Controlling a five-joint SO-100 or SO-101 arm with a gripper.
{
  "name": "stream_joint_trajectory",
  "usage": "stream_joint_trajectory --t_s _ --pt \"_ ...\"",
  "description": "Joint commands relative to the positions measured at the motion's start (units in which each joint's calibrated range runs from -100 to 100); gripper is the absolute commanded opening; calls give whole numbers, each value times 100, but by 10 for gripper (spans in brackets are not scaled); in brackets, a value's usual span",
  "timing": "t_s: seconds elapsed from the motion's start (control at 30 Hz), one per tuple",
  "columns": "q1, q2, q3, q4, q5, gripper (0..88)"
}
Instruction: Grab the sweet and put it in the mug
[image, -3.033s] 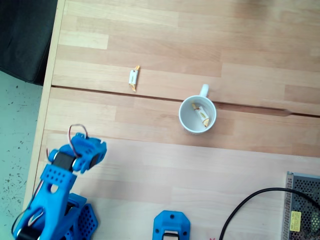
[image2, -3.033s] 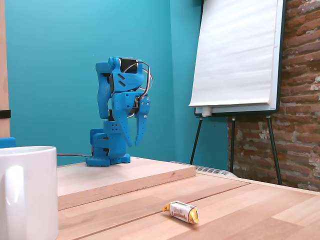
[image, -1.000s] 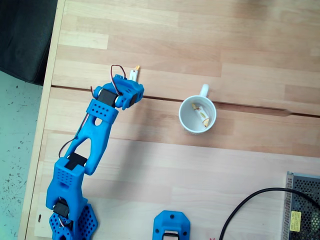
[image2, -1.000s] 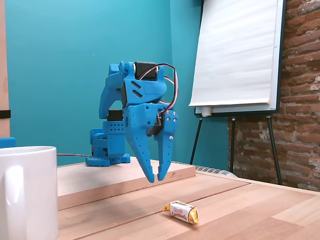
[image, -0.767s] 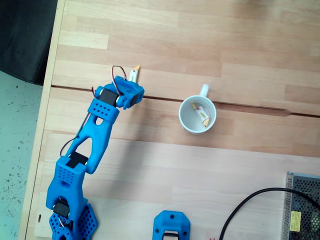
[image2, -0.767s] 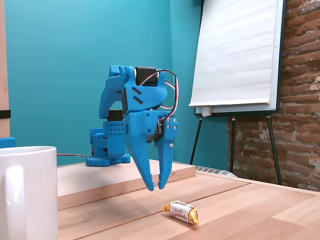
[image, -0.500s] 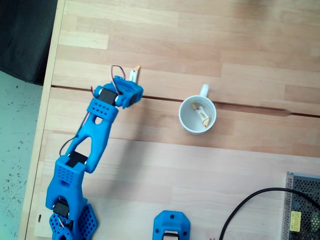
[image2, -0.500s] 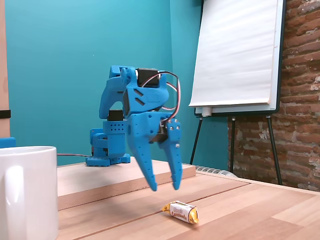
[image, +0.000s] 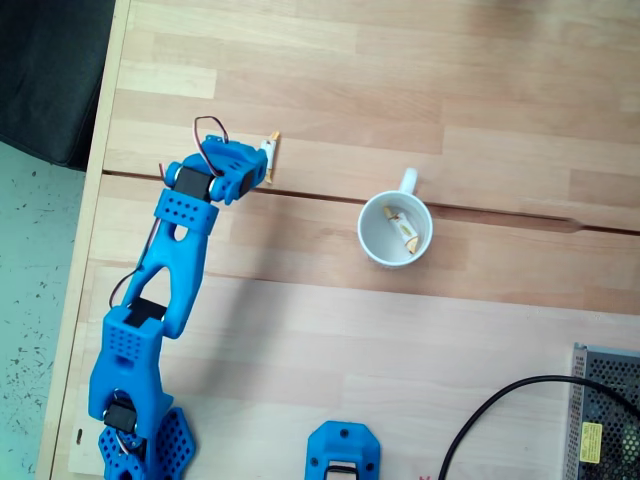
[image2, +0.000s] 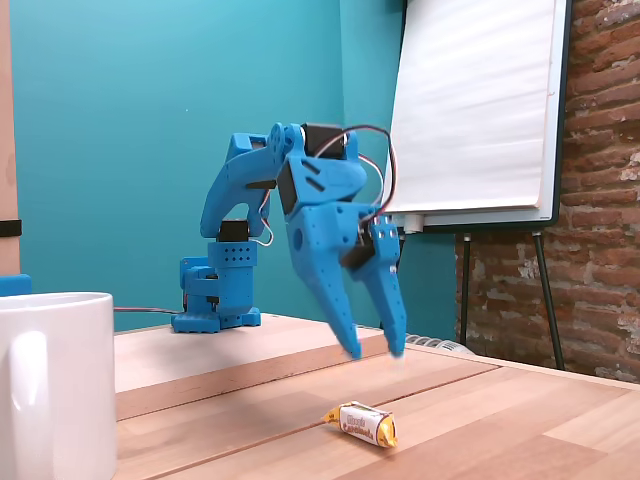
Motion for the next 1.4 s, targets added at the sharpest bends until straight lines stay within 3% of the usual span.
stream_joint_trajectory --t_s 0.0,1.37 --pt "38 43 -400 -25 20 165" --pt "234 1368 -1176 -678 -34 164"
